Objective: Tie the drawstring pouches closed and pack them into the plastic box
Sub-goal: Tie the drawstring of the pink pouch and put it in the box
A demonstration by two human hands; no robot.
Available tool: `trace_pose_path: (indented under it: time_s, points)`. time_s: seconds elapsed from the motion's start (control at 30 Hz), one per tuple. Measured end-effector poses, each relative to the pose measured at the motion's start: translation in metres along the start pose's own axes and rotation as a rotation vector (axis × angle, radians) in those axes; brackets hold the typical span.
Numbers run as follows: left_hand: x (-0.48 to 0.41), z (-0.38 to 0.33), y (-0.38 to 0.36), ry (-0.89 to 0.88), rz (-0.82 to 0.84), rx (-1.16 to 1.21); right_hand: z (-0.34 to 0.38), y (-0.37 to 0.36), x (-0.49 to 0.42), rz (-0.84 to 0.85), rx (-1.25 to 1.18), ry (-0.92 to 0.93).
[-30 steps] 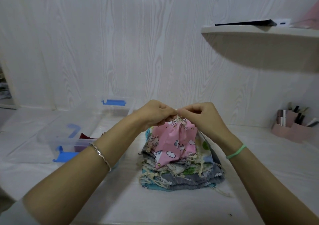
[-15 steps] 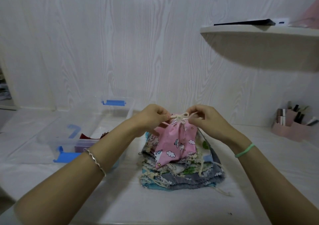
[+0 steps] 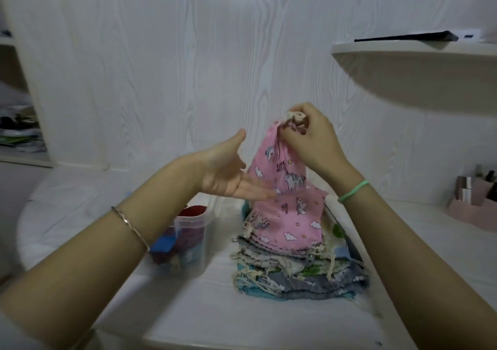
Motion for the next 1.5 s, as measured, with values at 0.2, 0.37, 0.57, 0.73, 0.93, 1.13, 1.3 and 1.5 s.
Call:
trace_pose_path:
  time_s: [0.2,0.37,0.57,0.73,0.93,1.13,1.3,1.5]
  points:
    - [0.012,-0.049,0.037,-0.281,0.003,0.489,0.066,-0.042,-0.003,0.149,-0.087,0.184]
    - [0.018,-0.068,0.107,-0.443,-0.156,0.265,0.082,-0.102,-0.003,0.436,-0.066,0.22]
    - [0.006,-0.045,0.185,-0.136,-0.467,-0.345,0.075,-0.174,0.01,0.746,0.162,0.201]
    - [0.0,-0.008,0.188,0.174,-0.426,-0.663,0.065,-0.217,0.042,1.016,0.313,0.228]
    - [-0.003,-0.007,0.183,0.278,-0.531,-1.224,0.057,-0.228,0.063,1.395,0.268,-0.071]
    - [-0.001,0.0,0.182,0.497,-0.451,-1.318,0.045,-0.257,0.041,1.392,0.628,-0.076]
    - [0.002,0.02,0.176,0.722,-0.283,-1.468,0.018,-0.277,0.04,1.459,0.773,-0.22]
    - [0.003,0.025,0.17,0.677,-0.212,-1.458,-0.014,-0.29,0.056,1.649,0.765,-0.453]
Point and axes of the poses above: each hand's wrist, its own x-axis away from the middle knuckle, its own y-axis out of the back of the hand, z = x × y, the point moved 6 cm from there along -x, towards the middle knuckle, and after that the axes turned 3 degrees about x, right-handed, at the moved point
